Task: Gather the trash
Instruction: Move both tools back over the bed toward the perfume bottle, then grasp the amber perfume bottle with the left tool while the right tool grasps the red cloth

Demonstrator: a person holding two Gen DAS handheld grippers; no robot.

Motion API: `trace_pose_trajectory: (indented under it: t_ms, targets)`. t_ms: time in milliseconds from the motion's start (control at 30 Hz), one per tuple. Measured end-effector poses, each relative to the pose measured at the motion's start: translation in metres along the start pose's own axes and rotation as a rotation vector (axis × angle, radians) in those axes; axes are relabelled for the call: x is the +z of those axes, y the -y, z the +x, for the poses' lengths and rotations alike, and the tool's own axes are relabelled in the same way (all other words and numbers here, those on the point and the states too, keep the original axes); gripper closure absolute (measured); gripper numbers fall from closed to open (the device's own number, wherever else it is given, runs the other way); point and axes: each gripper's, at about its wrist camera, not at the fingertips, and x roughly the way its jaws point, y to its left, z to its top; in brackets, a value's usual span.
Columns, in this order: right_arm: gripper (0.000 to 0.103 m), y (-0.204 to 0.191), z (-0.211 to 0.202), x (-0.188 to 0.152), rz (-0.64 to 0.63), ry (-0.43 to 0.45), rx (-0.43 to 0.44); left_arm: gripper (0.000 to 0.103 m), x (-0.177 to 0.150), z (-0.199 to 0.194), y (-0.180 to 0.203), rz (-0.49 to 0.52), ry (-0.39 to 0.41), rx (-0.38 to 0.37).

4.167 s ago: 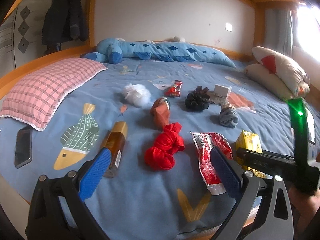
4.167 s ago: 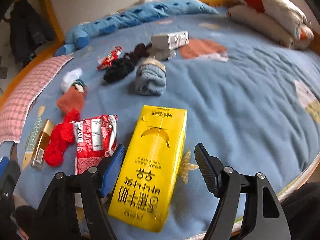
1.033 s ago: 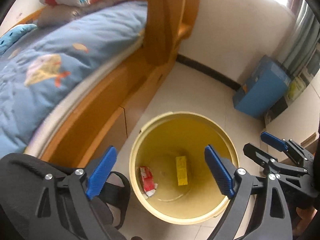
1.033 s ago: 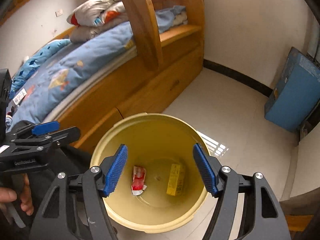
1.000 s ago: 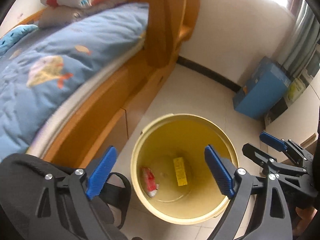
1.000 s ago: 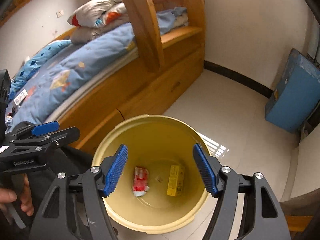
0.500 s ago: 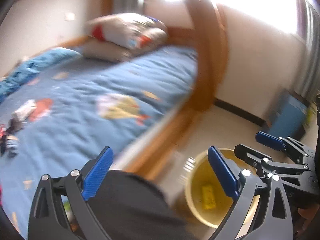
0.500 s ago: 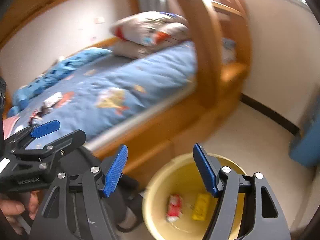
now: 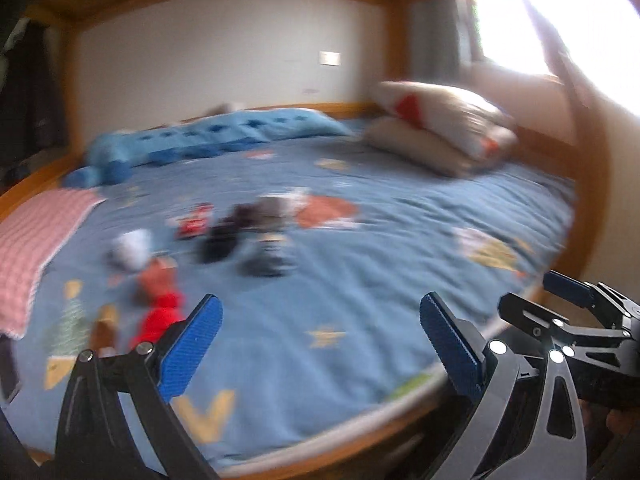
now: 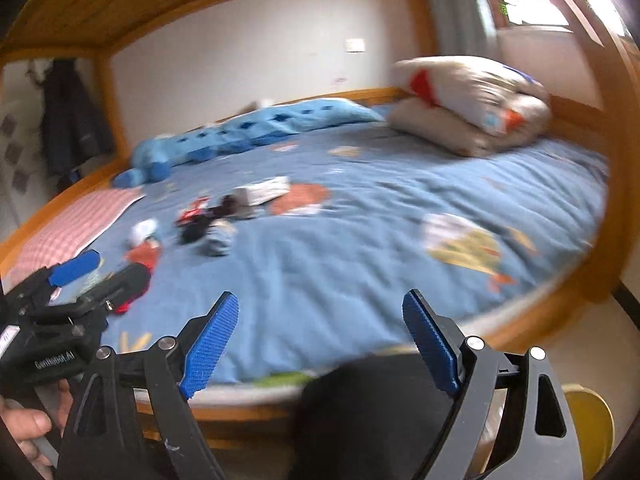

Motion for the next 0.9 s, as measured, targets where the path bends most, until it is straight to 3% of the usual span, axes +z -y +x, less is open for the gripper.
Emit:
trace_pose_trajectory:
  t_ms: [267, 433, 600, 733, 867, 900]
  targets:
    - [0.015, -0.103, 0.056, 0.002, -0.105, 0.009, 0.171, 0.004, -0.016, 0.002, -0.133, -0.149, -0.016, 0.258]
    - [0.009, -0.156, 0.081, 0.001, -0.204, 0.057, 0.164, 0.004, -0.030, 0.017, -0.190, -0.204, -0.061, 0.335]
    - [0.009, -0.185, 0.107, 0.000, -0.269, 0.039, 0.147, 0.004, -0.050, 0.043, -0.224, -0.289, -0.129, 0.308]
    - [0.009, -0.188, 0.123, 0.000, -0.209, -0.013, 0.175, 0.004, -0.060, 0.068, -0.236, -0.344, -0.201, 0.253]
    - [0.009, -0.188, 0.138, 0.003, -0.139, -0.056, 0.201, 0.005, -0.064, 0.094, -0.247, -0.352, -0.284, 0.256]
    - [0.009, -0.189, 0.141, 0.004, -0.130, -0.063, 0.203, 0.010, -0.066, 0.102, -0.250, -0.354, -0.311, 0.256]
